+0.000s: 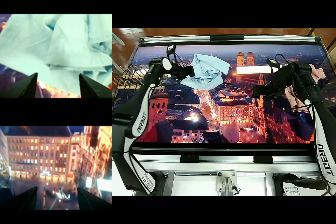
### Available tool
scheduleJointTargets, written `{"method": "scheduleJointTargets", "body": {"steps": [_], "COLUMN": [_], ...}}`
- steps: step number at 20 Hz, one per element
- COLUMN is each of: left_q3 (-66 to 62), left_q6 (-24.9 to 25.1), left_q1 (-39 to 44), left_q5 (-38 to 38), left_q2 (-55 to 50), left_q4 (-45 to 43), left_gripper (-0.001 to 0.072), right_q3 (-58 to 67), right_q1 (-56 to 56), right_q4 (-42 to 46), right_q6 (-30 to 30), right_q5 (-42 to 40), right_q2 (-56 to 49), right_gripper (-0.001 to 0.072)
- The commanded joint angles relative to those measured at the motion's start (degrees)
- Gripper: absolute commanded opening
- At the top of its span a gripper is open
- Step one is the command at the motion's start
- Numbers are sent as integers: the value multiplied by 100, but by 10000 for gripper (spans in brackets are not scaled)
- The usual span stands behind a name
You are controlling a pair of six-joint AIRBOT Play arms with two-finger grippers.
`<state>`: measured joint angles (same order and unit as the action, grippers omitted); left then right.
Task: Fold the shirts.
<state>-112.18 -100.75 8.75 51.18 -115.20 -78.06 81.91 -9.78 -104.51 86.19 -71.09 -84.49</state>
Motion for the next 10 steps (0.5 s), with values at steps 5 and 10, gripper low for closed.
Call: {"method": "scheduleJointTargets", "body": {"steps": [5, 10], "left_q3": [-321, -323], "left_q6": [17, 72], "left_q1": [74, 155], "left_q5": [-691, -848], "left_q2": [-739, -688], "left_q4": [271, 610], "left_gripper": [613, 31], "right_q3": [0, 0], "right_q1": [-4, -4], "right_q4": [-44, -44], "right_q6": [0, 0], "right_q5": [302, 326], "right_q2": [-4, -4], "right_gripper": [615, 614]}}
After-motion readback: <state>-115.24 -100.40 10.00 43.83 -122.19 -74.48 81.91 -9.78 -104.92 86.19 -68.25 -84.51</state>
